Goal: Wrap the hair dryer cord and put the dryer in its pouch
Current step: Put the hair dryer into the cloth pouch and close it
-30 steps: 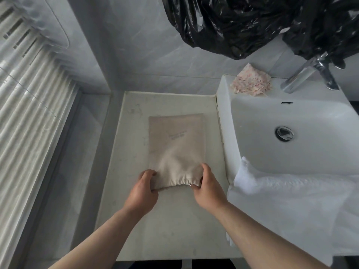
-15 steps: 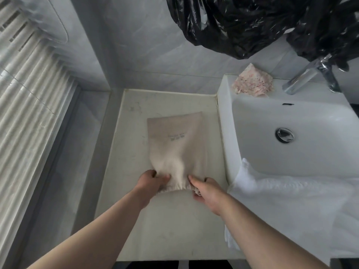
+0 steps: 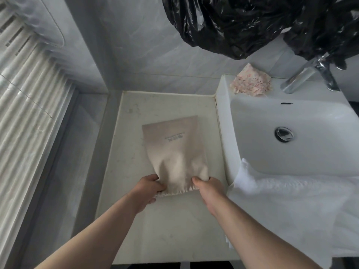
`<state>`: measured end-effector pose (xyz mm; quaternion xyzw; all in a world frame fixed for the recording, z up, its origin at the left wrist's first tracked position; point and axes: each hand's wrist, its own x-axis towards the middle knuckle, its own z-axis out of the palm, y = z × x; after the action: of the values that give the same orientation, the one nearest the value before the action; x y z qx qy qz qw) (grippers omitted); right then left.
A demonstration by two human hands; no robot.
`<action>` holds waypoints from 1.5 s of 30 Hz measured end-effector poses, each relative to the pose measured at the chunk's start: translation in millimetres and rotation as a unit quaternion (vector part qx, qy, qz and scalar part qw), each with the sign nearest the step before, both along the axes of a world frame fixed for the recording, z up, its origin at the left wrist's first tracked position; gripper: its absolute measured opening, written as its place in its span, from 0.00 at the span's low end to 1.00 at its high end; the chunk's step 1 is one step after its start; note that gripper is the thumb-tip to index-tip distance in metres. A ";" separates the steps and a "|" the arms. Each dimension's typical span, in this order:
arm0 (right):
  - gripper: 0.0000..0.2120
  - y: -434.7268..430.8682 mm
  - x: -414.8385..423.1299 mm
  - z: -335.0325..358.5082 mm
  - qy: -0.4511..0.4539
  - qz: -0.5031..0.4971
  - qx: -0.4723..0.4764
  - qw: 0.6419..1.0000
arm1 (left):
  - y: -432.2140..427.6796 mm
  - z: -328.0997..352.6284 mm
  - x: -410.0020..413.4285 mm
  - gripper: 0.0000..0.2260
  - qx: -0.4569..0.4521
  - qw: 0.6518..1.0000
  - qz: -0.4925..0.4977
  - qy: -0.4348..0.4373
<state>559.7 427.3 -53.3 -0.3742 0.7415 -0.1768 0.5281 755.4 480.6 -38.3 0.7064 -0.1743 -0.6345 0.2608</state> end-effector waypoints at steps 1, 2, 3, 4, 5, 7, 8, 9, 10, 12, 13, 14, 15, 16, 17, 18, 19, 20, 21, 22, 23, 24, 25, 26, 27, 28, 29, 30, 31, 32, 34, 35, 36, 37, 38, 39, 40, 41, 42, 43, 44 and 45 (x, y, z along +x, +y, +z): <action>0.17 -0.1 1.2 0.0 0.017 -0.002 -0.002 1.000 | -1.1 -0.2 1.1 0.05 0.006 1.000 -0.022 -0.012; 0.17 0.0 1.0 1.0 0.026 -0.005 0.002 1.000 | -1.8 -0.9 2.5 0.05 0.014 0.998 -0.047 -0.030; 0.17 0.5 -0.9 3.2 0.030 -0.004 0.014 0.999 | -2.2 1.0 3.4 0.06 0.024 0.996 -0.072 -0.047; 0.17 1.4 -3.8 4.5 0.021 0.004 0.035 0.999 | -2.0 2.5 4.0 0.07 0.032 0.993 -0.094 -0.058; 0.18 3.3 -6.4 5.2 0.011 0.022 0.061 0.998 | -1.8 4.5 4.9 0.09 0.037 0.991 -0.112 -0.061; 0.21 7.2 -11.3 4.4 0.008 0.076 0.096 0.992 | -1.5 8.0 7.3 0.08 0.033 0.991 -0.110 -0.069; 0.23 7.3 -13.5 4.5 0.011 0.098 0.087 0.991 | -2.2 10.0 8.1 0.05 0.029 0.994 -0.082 -0.072; 0.25 5.4 -15.3 7.0 0.009 0.110 0.069 0.991 | -3.1 13.0 8.4 0.02 0.018 0.996 -0.045 -0.069; 0.25 1.6 -16.3 7.3 0.003 0.111 0.048 0.993 | -5.1 11.5 10.2 0.08 0.004 0.998 0.003 -0.057; 0.24 -5.1 -16.1 12.7 -0.033 0.106 0.029 0.993 | -10.1 6.8 12.5 0.22 -0.013 0.996 0.084 -0.019; 0.23 -7.6 -13.7 17.3 -0.050 0.102 0.042 0.993 | -11.9 5.4 12.0 0.23 -0.017 0.995 0.102 -0.004; 0.26 -10.3 -11.9 18.1 -0.071 0.093 0.066 0.991 | -13.5 5.4 10.5 0.22 -0.017 0.994 0.109 0.007; 0.33 -11.2 -8.5 16.8 -0.084 0.081 0.090 0.989 | -15.4 4.1 8.6 0.20 -0.015 0.993 0.112 0.017; 0.38 -12.3 -5.3 14.5 -0.088 0.076 0.107 0.987 | -17.2 2.4 6.6 0.19 -0.013 0.993 0.116 0.025; 0.39 -12.6 -1.0 15.8 -0.092 0.073 0.116 0.986 | -19.2 2.7 3.7 0.17 -0.011 0.992 0.121 0.031; 0.38 -12.4 2.7 16.5 -0.098 0.067 0.122 0.985 | -20.3 3.9 0.8 0.15 -0.009 0.991 0.127 0.036; 0.36 -13.0 5.3 15.6 -0.112 0.058 0.137 0.983 | -21.2 4.3 -1.2 0.13 -0.011 0.990 0.132 0.038; 0.34 -13.2 8.3 16.3 -0.129 0.047 0.151 0.979 | -22.0 4.2 -2.5 0.13 -0.012 0.990 0.134 0.035; 0.30 -13.3 11.0 17.7 -0.142 0.038 0.163 0.976 | -22.9 2.8 -3.5 0.12 -0.013 0.991 0.133 0.028; 0.24 -13.0 12.3 17.3 -0.147 0.032 0.165 0.975 | -23.4 2.6 -3.8 0.12 -0.013 0.991 0.133 0.019; 0.19 -13.7 13.0 15.2 -0.144 0.019 0.162 0.976 | -23.9 2.0 -3.7 0.11 -0.015 0.991 0.135 0.013; 0.17 -14.2 13.7 15.2 -0.135 0.008 0.155 0.979 | -24.5 2.0 -3.7 0.10 -0.017 0.990 0.138 0.014; 0.17 -14.7 13.6 14.5 -0.125 -0.002 0.146 0.981 | -25.9 2.3 -3.6 0.09 -0.021 0.990 0.140 0.019; 0.19 -15.6 14.0 13.6 -0.121 -0.017 0.131 0.984 | -27.9 3.6 -3.1 0.08 -0.027 0.990 0.138 0.020; 0.21 -16.6 14.5 13.5 -0.114 -0.027 0.116 0.986 | -30.7 5.5 -2.6 0.08 -0.034 0.991 0.131 0.015; 0.23 -17.4 15.7 15.4 -0.103 -0.028 0.100 0.989 | -33.9 7.4 -1.7 0.07 -0.041 0.991 0.124 0.005; 0.22 -19.0 16.6 17.1 -0.083 -0.021 0.087 0.992 | -36.9 9.3 -0.4 0.06 -0.050 0.992 0.119 -0.007; 0.20 -21.5 17.7 18.4 -0.060 -0.012 0.073 0.995 | -39.1 10.4 1.9 0.07 -0.057 0.992 0.114 -0.020; 0.19 -23.3 18.3 21.9 -0.043 0.001 0.063 0.997 | -40.1 10.6 4.6 0.07 -0.062 0.992 0.110 -0.030; 0.19 -24.2 17.9 23.9 -0.038 0.014 0.064 0.997 | -39.0 12.2 6.8 0.08 -0.061 0.992 0.104 -0.038; 0.18 -23.4 13.5 27.0 -0.083 0.029 0.097 0.991 | -29.5 16.5 11.3 0.08 -0.045 0.994 0.088 -0.040; 0.18 -20.7 9.0 27.2 -0.116 0.029 0.121 0.985 | -21.7 18.3 13.4 0.08 -0.030 0.996 0.073 -0.033; 0.16 -16.5 3.0 28.1 -0.143 0.026 0.138 0.980 | -12.2 19.9 16.1 0.10 -0.013 0.998 0.055 -0.024; 0.13 -11.5 -4.8 28.7 -0.158 0.022 0.148 0.976 | -2.2 20.8 19.3 0.11 0.005 0.999 0.040 -0.015; 0.12 -6.3 -13.7 27.7 -0.164 0.019 0.156 0.974 | 7.5 21.4 22.6 0.12 0.020 0.999 0.026 -0.012; 0.12 -0.7 -22.2 28.0 -0.166 0.020 0.164 0.972 | 16.8 22.7 25.3 0.13 0.029 0.999 0.007 -0.014; 0.12 4.5 -29.9 28.7 -0.168 0.026 0.172 0.970 | 25.1 24.0 27.8 0.11 0.032 0.999 -0.019 -0.021; 0.11 9.3 -36.7 31.0 -0.172 0.038 0.176 0.968 | 32.0 26.2 29.1 0.09 0.031 0.998 -0.043 -0.028; 0.10 13.0 -42.9 31.2 -0.174 0.052 0.171 0.968 | 36.1 29.9 29.8 0.07 0.029 0.997 -0.058 -0.035; 0.10 15.7 -47.0 34.0 -0.176 0.064 0.156 0.970 | 37.3 31.8 31.1 0.06 0.030 0.996 -0.073 -0.048; 0.10 17.5 -50.0 37.1 -0.172 0.076 0.135 0.973 | 36.5 32.9 33.1 0.07 0.031 0.993 -0.089 -0.068; 0.12 19.1 -51.7 40.3 -0.159 0.092 0.111 0.977 | 34.3 33.0 35.0 0.10 0.032 0.988 -0.109 -0.101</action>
<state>508.0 446.4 -13.1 -0.3473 0.6254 -0.1009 0.6915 790.5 514.9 -5.3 0.7515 -0.2554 -0.5899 0.1486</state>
